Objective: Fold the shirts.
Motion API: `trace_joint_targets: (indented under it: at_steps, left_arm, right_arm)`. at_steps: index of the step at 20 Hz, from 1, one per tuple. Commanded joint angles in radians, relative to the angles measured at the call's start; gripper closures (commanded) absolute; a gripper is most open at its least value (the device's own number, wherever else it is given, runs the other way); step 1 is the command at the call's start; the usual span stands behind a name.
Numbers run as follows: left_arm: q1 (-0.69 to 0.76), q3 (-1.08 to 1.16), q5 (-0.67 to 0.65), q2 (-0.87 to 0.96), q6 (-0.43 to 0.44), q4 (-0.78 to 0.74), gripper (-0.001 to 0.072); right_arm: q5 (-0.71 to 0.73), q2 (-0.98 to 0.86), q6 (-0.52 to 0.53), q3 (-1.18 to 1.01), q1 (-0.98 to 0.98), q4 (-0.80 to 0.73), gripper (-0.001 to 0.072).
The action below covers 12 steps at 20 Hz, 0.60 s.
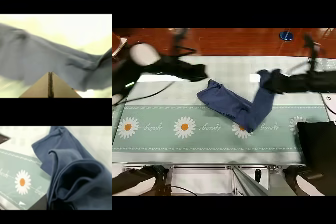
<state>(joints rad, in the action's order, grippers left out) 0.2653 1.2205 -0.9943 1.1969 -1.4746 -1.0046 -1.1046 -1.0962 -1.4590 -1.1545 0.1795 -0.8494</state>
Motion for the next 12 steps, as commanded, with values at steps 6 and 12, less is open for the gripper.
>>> trace_joint_targets:
  at_steps: [6,12]
  left_arm:
    - [-0.122,-0.659,0.068,-0.694,-0.089,-0.050,0.0688]
    - [-0.122,-0.743,0.080,-0.745,-0.120,-0.043,0.0688]
  right_arm:
    - [0.068,-0.631,-0.024,-0.483,0.228,0.063,0.0689]
    - [0.062,-0.815,-0.068,-0.628,0.266,0.133,0.0688]
